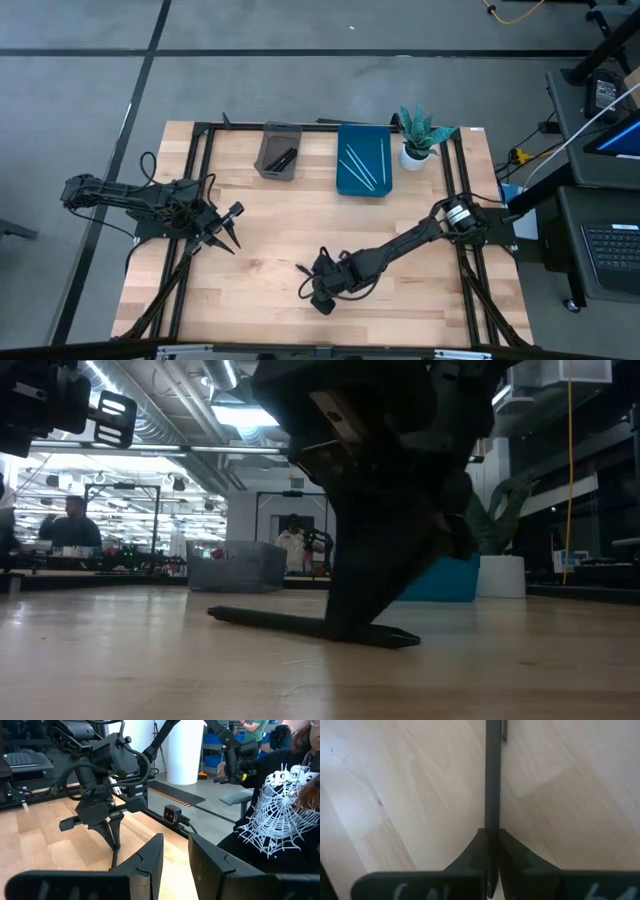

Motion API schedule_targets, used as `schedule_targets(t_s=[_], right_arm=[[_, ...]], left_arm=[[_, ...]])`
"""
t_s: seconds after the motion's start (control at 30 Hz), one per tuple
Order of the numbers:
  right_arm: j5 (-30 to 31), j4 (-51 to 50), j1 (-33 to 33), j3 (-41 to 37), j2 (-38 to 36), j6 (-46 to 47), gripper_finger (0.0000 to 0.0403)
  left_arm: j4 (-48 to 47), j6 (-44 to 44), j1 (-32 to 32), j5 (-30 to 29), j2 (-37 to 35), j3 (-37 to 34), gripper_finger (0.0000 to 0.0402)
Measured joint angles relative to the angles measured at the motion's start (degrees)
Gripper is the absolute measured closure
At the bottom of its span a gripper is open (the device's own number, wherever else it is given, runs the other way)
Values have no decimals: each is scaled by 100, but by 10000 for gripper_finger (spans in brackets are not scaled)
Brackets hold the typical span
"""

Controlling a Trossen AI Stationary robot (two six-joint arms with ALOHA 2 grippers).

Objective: Sort pens & pencils
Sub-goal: Put the black pen into the black bin

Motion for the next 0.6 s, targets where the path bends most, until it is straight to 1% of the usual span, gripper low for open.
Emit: schedule_targets(t_s=[0.13,0.23,0.37,0.43,0.5,0.57,0.6], right_arm=[[400,-309,-16,290,-45,-410,381],[748,-624,-27,537,-170,-550,381],[1203,-1140,-2,786,-228,-604,382],[1458,-1214,34,826,-304,-600,384],[1867,-1292,87,831,-388,-600,384],[2257,-1325,157,825,-443,-607,402],[2437,-1374,195,824,-470,-602,402]], left_arm=[[-18,-7,-1,0,0,0,316],[-109,-19,-2,0,4,0,316],[-111,-19,-2,0,5,0,316],[-150,-19,-2,2,7,0,316],[-192,-19,0,5,7,0,316],[-221,-19,0,6,10,0,316],[-238,-19,0,-1,11,0,316]])
